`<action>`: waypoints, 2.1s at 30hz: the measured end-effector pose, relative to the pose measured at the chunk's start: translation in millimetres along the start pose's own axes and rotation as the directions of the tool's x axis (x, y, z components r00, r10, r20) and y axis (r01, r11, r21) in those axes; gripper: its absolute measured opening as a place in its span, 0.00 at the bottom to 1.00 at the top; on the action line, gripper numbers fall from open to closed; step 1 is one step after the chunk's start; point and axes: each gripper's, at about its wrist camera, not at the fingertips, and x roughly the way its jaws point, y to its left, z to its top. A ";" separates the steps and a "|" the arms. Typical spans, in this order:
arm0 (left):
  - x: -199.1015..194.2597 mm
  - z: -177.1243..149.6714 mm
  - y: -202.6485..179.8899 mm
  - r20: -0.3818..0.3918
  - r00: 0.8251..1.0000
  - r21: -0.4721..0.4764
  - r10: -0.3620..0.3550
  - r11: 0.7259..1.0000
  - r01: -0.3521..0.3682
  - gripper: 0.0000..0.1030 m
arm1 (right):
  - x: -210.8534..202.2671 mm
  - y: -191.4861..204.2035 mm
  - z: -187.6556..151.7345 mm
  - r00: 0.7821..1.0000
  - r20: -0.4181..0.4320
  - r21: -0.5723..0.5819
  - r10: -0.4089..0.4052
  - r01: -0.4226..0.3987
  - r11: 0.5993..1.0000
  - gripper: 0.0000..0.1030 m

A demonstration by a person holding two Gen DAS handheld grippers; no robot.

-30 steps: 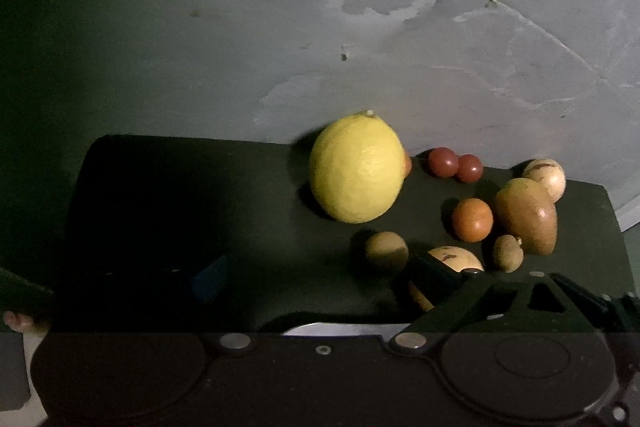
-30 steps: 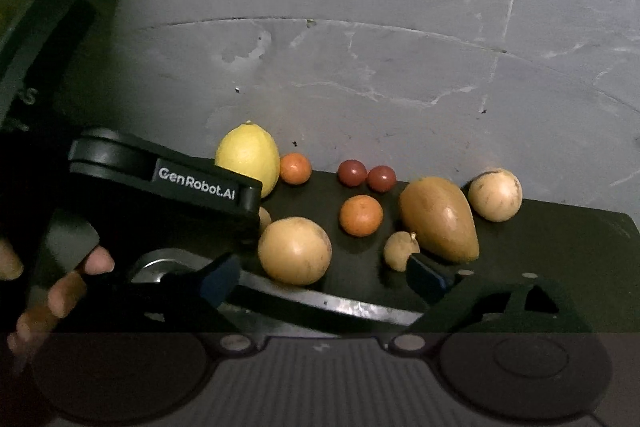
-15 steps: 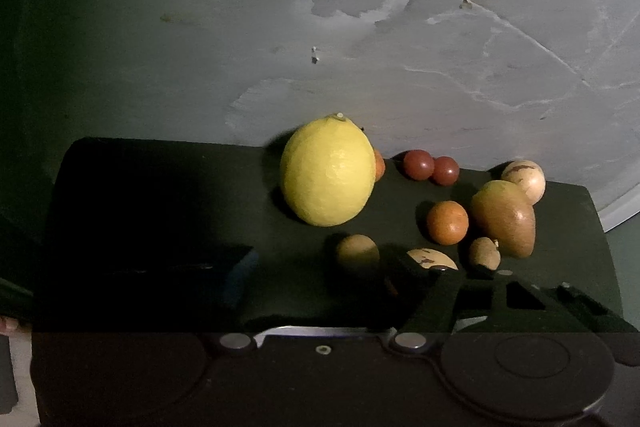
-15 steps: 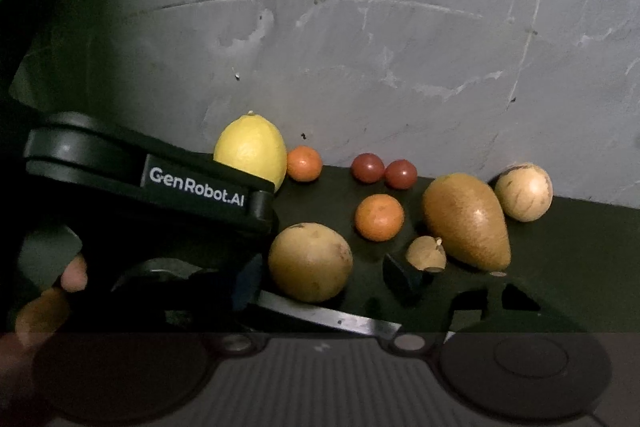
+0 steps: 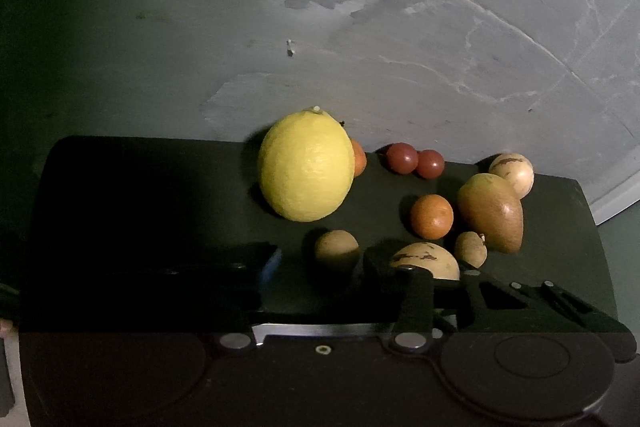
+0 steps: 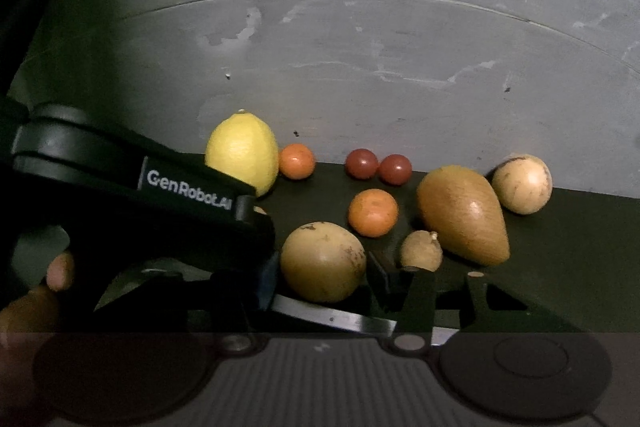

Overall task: Organize fruits
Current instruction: 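Grasp the small brown fruit with the left tool while the right tool grasps the large pale round fruit, then carry both fruits over the steel tray and open both tools to release them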

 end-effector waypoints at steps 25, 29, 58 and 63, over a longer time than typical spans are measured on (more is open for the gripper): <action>-31.8 -20.2 -12.5 0.034 0.999 0.059 -0.039 0.998 0.037 0.27 | -41.0 -3.8 -15.1 0.998 0.053 0.039 -0.035 0.033 0.999 0.51; -42.4 -31.3 -11.3 0.033 0.999 0.059 -0.039 0.998 0.037 0.27 | -50.6 -2.4 -25.4 0.998 0.057 0.038 -0.028 0.026 0.999 0.51; -88.9 -118.2 11.7 -0.047 0.999 0.034 0.001 0.999 0.000 0.27 | -107.4 36.2 -106.1 0.998 -0.004 -0.035 0.066 -0.066 0.997 0.51; -90.1 -121.6 9.7 -0.057 0.998 0.046 0.005 0.999 -0.003 0.27 | -109.4 36.9 -111.9 0.997 -0.026 -0.036 0.077 -0.078 0.996 0.51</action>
